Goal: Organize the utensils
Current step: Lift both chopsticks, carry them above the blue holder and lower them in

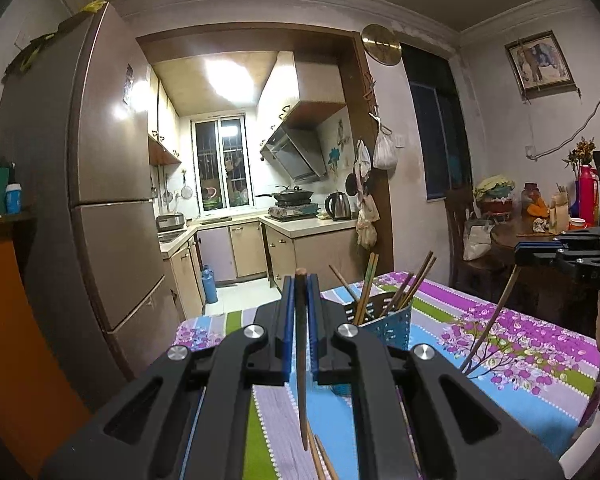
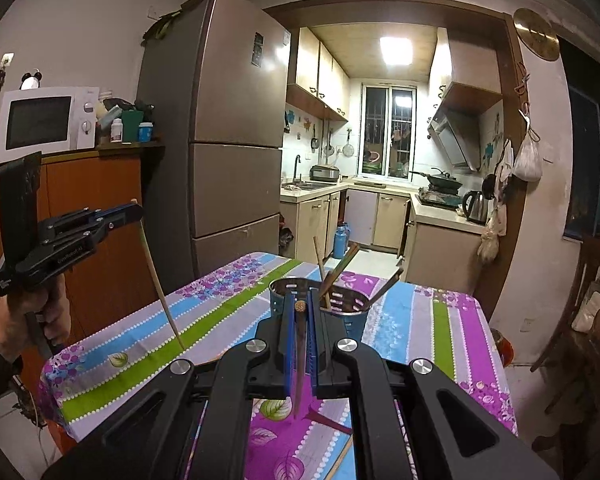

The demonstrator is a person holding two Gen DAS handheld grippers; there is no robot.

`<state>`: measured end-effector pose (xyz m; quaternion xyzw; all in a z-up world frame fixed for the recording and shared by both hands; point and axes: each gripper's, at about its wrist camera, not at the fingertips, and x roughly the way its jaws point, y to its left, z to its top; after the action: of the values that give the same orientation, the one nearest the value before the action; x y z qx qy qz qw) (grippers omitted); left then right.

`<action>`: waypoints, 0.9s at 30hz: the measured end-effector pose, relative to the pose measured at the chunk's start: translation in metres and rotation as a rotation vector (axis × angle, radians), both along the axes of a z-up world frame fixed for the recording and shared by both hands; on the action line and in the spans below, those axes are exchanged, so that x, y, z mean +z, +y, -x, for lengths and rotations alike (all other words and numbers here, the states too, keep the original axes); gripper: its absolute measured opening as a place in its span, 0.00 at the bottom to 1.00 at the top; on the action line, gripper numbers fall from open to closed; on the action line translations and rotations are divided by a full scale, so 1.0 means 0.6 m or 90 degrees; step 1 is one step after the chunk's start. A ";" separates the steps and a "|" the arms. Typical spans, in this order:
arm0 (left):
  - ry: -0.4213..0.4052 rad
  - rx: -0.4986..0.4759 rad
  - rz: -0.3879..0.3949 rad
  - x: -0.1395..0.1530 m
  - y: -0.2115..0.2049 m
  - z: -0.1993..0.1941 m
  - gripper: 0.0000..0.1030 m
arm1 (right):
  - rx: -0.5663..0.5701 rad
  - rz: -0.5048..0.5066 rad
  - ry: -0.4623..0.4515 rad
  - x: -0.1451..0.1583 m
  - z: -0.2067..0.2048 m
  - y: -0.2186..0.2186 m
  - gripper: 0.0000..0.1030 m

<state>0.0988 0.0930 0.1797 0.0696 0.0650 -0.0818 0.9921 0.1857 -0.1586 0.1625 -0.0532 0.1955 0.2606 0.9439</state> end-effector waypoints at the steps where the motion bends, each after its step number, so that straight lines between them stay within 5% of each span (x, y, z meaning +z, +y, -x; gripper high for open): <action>1: 0.000 0.000 -0.001 0.006 -0.001 -0.001 0.05 | 0.002 0.001 -0.002 0.006 -0.002 0.000 0.07; 16: 0.017 -0.032 0.018 0.079 -0.039 -0.036 0.05 | -0.002 0.000 -0.013 0.077 -0.033 -0.019 0.07; 27: 0.004 -0.051 0.058 0.150 -0.068 -0.085 0.05 | -0.018 -0.020 -0.056 0.198 -0.078 -0.061 0.07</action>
<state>0.1499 0.0521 0.2696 0.0263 0.0614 -0.1243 0.9900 0.2325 -0.1954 0.2811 -0.0474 0.1505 0.2478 0.9559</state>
